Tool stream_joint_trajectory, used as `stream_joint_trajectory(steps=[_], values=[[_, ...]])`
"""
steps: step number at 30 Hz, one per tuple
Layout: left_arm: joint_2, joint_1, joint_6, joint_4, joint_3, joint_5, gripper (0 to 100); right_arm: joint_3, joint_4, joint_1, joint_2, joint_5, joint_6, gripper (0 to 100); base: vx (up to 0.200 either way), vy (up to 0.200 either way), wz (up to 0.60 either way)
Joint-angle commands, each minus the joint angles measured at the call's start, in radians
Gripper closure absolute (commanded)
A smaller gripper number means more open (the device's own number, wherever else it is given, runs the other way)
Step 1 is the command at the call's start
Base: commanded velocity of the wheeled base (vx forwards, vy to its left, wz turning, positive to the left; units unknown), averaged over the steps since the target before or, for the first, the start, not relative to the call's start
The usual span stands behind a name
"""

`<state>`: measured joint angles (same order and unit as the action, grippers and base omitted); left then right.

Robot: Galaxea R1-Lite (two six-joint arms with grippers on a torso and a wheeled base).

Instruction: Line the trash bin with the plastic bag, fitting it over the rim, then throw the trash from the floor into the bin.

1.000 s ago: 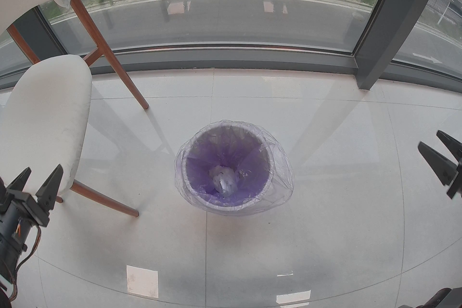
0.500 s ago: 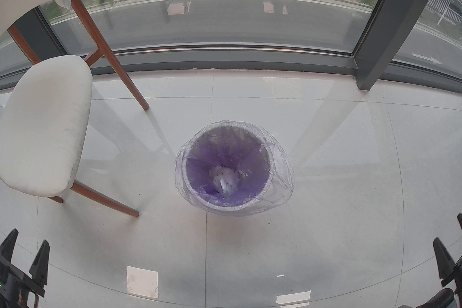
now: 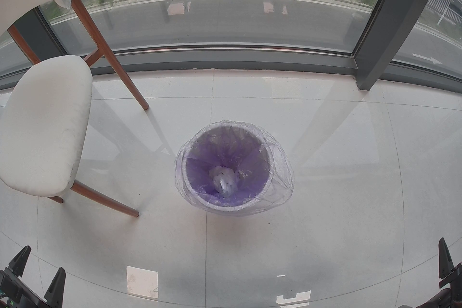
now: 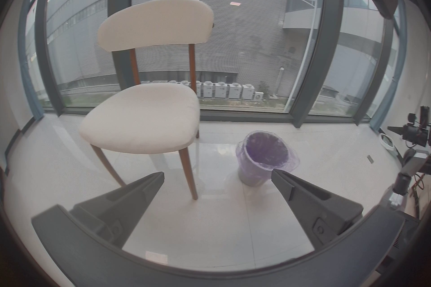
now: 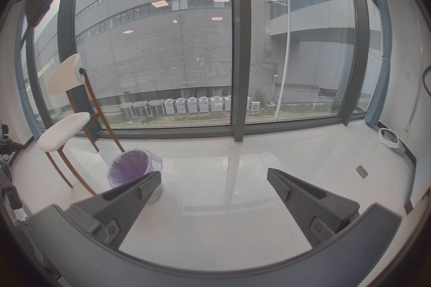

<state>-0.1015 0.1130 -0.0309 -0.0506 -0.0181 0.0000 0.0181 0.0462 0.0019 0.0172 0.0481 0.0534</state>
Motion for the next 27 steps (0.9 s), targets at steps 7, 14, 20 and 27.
stream_joint_trajectory(steps=[7,14,20,27], values=[[0.002,0.001,0.023,0.006,0.018,-0.063,0,-0.006,-0.029,0.000,-0.017,0.015,-0.003,0,0.000,0.000,0.00],[0.002,0.001,0.043,0.061,0.018,-0.003,0,-0.006,-0.031,0.000,-0.017,0.079,0.008,0,0.000,0.000,0.00],[0.002,0.001,0.042,0.060,0.018,-0.003,0,-0.018,-0.014,0.000,-0.017,-0.080,-0.041,0,0.000,0.000,0.00],[0.002,-0.018,0.042,0.060,0.018,-0.003,0,-0.018,-0.025,0.000,-0.017,-0.077,-0.056,0,0.000,0.000,0.00]])
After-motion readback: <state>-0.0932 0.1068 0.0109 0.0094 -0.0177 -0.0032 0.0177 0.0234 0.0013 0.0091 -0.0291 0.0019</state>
